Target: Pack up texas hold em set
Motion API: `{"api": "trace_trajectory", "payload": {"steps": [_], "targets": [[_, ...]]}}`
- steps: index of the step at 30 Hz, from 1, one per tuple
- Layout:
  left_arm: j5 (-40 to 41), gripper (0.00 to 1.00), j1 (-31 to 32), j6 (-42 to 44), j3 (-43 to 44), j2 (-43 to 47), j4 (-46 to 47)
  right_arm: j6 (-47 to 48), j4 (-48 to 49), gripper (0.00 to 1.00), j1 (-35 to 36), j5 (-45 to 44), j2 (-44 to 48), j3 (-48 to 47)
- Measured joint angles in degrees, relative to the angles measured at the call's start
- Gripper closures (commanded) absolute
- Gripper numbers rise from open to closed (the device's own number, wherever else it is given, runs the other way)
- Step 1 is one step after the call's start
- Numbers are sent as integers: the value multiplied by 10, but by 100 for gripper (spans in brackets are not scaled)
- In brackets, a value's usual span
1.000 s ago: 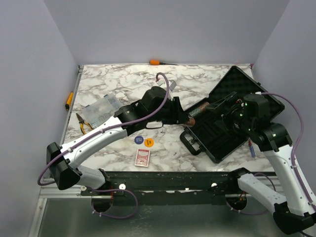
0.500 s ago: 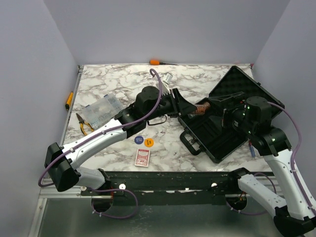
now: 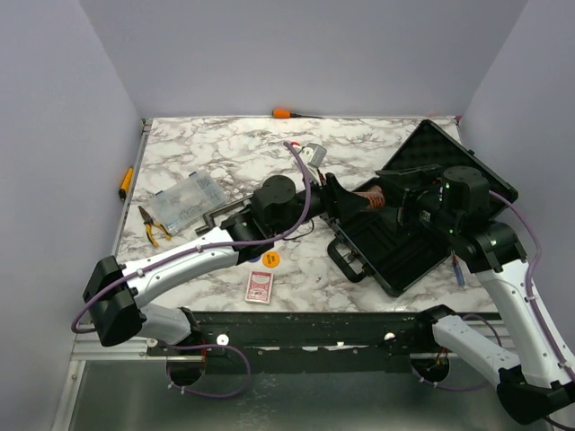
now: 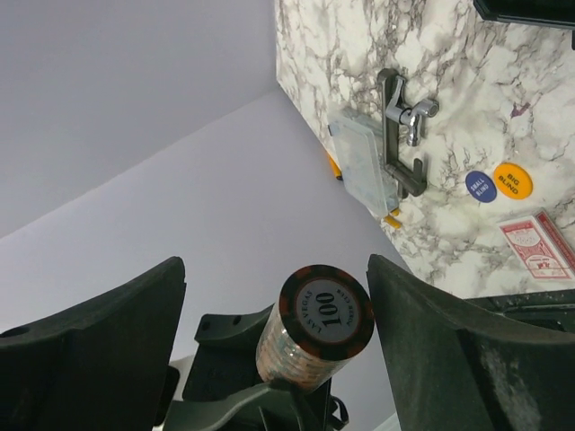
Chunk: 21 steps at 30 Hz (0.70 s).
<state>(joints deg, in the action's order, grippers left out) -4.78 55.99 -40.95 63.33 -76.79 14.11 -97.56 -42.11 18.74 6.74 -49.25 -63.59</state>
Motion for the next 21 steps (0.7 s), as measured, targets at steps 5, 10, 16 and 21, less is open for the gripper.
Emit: {"api": "trace_trajectory", "payload": {"steps": [5, 10, 16, 21], "targets": [[45, 100, 24, 40, 0, -12, 39, -10, -5, 22, 0, 6, -2, 0], [85, 100, 37, 70, 0, -28, 61, -17, -10, 27, 0, 11, -1, 0], [119, 100, 43, 92, 8, -48, 69, -21, -10, 34, 0, 14, -1, 0], [135, 100, 51, 101, 10, -55, 80, -26, -11, 35, 0, 17, -1, 0]]}}
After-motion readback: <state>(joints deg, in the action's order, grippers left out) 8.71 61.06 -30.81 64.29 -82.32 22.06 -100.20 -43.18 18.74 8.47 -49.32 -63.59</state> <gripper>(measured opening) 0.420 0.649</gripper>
